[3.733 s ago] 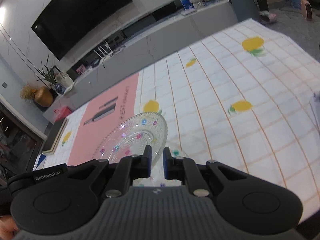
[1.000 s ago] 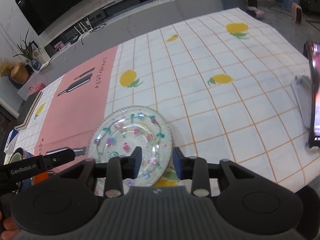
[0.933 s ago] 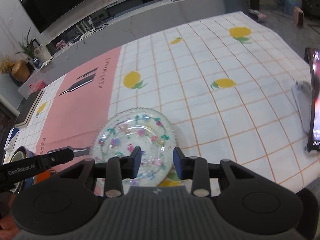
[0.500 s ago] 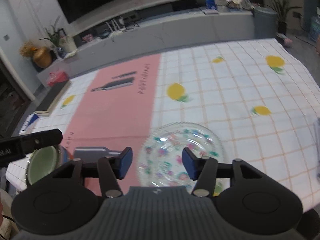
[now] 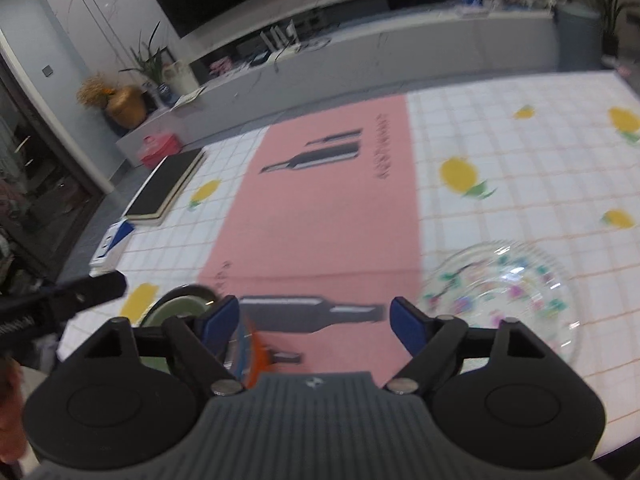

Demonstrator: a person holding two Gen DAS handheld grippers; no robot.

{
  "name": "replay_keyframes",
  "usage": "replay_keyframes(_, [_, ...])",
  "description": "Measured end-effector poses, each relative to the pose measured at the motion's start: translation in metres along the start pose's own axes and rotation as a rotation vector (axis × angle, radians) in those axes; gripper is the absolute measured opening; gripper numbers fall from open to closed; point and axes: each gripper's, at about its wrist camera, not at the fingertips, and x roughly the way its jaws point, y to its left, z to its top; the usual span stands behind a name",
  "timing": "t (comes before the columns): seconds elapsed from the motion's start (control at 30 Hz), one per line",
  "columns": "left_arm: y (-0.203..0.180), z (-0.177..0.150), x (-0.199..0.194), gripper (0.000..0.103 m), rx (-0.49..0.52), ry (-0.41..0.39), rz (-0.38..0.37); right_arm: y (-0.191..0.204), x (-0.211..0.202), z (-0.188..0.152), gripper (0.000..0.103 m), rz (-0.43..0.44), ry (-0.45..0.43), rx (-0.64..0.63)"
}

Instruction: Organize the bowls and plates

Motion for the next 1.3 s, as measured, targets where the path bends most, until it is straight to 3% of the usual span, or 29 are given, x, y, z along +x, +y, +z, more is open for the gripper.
replay_keyframes(0.13, [0.026,-0.008,0.003,0.077,-0.084,0.026,-0.031,0.011,0.02,-0.002,0.086,0.019,0.086,0.015])
replay_keyframes(0.5, [0.064,-0.029,0.021,0.078,-0.239,0.109,-0.073,0.018,0.065,-0.015,0.085,0.026,0.271,0.093])
replay_keyframes(0.87, [0.077,-0.05,0.056,0.076,-0.362,0.238,-0.143,0.02,0.097,-0.024,0.08,0.02,0.372,0.161])
replay_keyframes(1.17, [0.08,-0.059,0.078,0.072,-0.444,0.332,-0.159,0.021,0.106,-0.025,0.071,0.041,0.391,0.19])
replay_keyframes(1.3, [0.082,-0.06,0.081,0.06,-0.455,0.348,-0.153,0.022,0.108,-0.025,0.066,0.055,0.395,0.194])
